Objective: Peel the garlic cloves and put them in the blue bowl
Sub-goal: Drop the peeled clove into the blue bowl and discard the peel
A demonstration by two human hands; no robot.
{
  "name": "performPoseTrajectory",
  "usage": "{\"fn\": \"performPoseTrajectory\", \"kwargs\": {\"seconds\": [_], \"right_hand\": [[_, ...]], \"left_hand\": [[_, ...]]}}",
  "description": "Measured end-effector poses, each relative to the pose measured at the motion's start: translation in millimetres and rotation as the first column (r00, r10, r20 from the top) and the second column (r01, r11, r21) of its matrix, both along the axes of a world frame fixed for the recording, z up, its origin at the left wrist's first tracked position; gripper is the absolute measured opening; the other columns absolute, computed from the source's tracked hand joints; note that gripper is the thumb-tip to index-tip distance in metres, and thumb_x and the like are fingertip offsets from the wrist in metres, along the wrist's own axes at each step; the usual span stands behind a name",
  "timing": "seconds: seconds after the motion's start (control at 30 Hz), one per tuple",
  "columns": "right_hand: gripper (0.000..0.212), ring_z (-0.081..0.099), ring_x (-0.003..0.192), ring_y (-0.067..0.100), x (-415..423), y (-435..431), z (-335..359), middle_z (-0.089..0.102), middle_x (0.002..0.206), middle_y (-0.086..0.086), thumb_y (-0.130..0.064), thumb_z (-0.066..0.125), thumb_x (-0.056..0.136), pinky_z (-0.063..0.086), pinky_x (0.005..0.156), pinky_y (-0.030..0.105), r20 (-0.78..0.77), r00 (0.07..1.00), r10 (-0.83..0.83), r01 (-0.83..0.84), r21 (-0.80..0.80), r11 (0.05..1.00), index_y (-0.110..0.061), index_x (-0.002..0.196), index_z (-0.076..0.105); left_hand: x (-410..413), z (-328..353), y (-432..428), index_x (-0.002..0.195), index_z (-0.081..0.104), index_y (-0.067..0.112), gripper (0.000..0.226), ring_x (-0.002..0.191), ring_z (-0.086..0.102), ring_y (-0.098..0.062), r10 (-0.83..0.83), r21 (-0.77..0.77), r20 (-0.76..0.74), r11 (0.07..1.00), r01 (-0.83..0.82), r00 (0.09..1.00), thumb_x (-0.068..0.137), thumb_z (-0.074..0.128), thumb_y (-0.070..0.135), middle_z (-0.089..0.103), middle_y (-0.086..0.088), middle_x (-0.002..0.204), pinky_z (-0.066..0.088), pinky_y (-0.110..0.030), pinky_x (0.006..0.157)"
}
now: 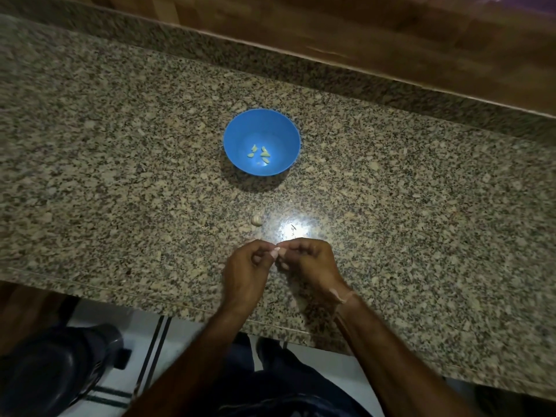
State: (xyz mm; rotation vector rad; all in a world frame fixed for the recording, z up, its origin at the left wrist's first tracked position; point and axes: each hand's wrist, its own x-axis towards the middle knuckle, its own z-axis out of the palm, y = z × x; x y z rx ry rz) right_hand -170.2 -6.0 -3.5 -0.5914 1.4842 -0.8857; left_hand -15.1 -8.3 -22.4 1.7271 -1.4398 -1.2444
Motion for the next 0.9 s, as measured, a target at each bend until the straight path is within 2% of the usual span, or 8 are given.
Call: {"fn": "performPoseTrajectory", "kwargs": {"seconds": [0.1,0.2,0.3,0.47,0.6,0.7,0.8,0.9], "right_hand": [[0.012,0.066,0.086,0.037,1,7,6,0.073,0.097,0.037,0.003,0.074,0.093,0.057,0.093,0.054,0.129,0.988,-0.083,0.079,0.042,0.996,0.009,0.103,0.076],[0.012,0.067,0.085,0.036,-2,9,9,0.073,0.092,0.031,0.002,0.075,0.092,0.056,0.094,0.055,0.162,0.982,-0.096,0.093,0.024,0.995,0.007,0.103,0.076],[0.011,0.069,0.079,0.032,-4,10,15,0.075,0.086,0.023,0.002,0.073,0.094,0.057,0.090,0.052,0.165,0.984,-0.073,0.080,-0.033,0.996,0.007,0.103,0.075],[0.008,0.077,0.094,0.032,-5,10,19,0.080,0.095,0.009,-0.009,0.078,0.094,0.063,0.088,0.042,-0.115,0.993,0.040,-0.067,-0.243,0.968,-0.007,0.100,0.080],[0.007,0.077,0.092,0.021,-3,13,19,0.080,0.093,0.002,-0.005,0.075,0.095,0.063,0.084,0.034,-0.233,0.972,0.032,-0.109,-0.327,0.939,-0.009,0.098,0.080],[0.012,0.075,0.088,0.015,-1,13,18,0.079,0.089,-0.003,-0.002,0.072,0.096,0.062,0.081,0.033,-0.338,0.941,0.018,-0.147,-0.363,0.920,-0.011,0.094,0.079],[0.013,0.074,0.083,0.013,-3,13,19,0.077,0.084,-0.006,-0.003,0.071,0.096,0.060,0.077,0.032,-0.360,0.933,-0.007,-0.136,-0.371,0.918,-0.012,0.088,0.078],[0.016,0.071,0.075,0.012,-5,16,21,0.074,0.077,-0.007,-0.008,0.072,0.098,0.056,0.070,0.029,-0.382,0.924,-0.027,-0.128,-0.373,0.919,-0.013,0.083,0.075]], "left_hand": [[-1,7,3,0.095,0.078,0.035,0.012,0.089,0.074,-0.014,0.045,0.073,-0.169,0.997,-0.034,0.985,0.089,0.071,0.043,0.078,0.010,0.091,0.062,-0.052,0.084],[-1,14,3,0.099,0.080,0.031,0.011,0.096,0.076,-0.021,0.079,0.129,-0.279,0.991,-0.044,0.957,0.092,0.074,0.037,0.080,0.003,0.095,0.060,-0.057,0.092],[-1,24,2,0.101,0.081,0.029,0.009,0.097,0.076,-0.023,0.092,0.154,-0.306,0.987,-0.047,0.948,0.095,0.074,0.027,0.081,0.000,0.096,0.059,-0.056,0.094],[0,36,-3,0.095,0.078,0.028,0.006,0.088,0.074,-0.010,-0.021,-0.007,-0.143,1.000,0.020,0.989,0.096,0.073,0.026,0.078,0.011,0.090,0.062,-0.042,0.083],[-6,42,-3,0.091,0.067,0.024,0.013,0.076,0.065,-0.009,-0.110,-0.068,-0.088,0.992,0.104,0.990,0.103,0.062,0.021,0.069,0.008,0.082,0.052,-0.029,0.067],[-13,42,1,0.092,0.054,0.020,0.020,0.073,0.056,-0.017,-0.206,-0.113,-0.023,0.973,0.202,0.978,0.110,0.046,0.022,0.059,0.001,0.081,0.046,-0.039,0.064],[-15,38,2,0.094,0.050,0.019,0.028,0.081,0.057,-0.019,-0.253,-0.179,0.030,0.950,0.254,0.967,0.113,0.034,0.031,0.057,0.000,0.088,0.049,-0.048,0.069],[-21,38,2,0.096,0.051,0.020,0.031,0.082,0.057,-0.019,-0.271,-0.225,0.042,0.935,0.273,0.962,0.112,0.029,0.036,0.056,0.002,0.089,0.048,-0.044,0.069]]}}
